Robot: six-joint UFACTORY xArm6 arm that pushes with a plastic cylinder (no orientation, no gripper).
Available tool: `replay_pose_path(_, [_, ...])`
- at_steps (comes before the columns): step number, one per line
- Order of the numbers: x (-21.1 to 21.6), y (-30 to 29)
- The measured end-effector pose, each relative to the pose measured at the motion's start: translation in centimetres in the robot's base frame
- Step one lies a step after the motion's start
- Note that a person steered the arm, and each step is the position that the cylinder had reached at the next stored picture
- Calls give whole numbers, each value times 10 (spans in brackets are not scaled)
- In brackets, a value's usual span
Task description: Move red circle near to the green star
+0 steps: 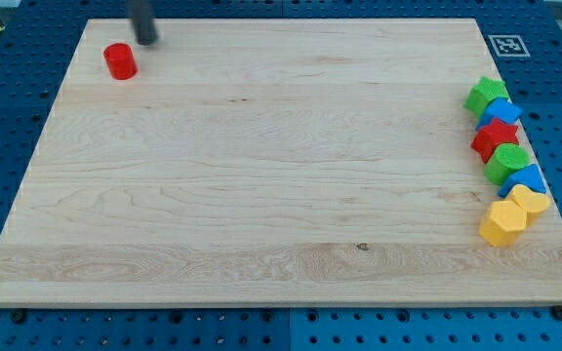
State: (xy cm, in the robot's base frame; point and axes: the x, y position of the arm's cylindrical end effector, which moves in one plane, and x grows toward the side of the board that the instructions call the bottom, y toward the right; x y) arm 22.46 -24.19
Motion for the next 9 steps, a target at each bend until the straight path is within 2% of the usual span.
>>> replay_pose_path(1, [5,-63])
replay_pose_path(2, [22,-63])
replay_pose_path(3, [51,-49])
replay_pose_path(4, [54,-10])
replay_pose_path(5, [54,56])
replay_pose_path(6, [54,70])
replay_pose_path(7, [54,25])
replay_pose_path(8, [62,23])
replay_pose_path(9, [79,63])
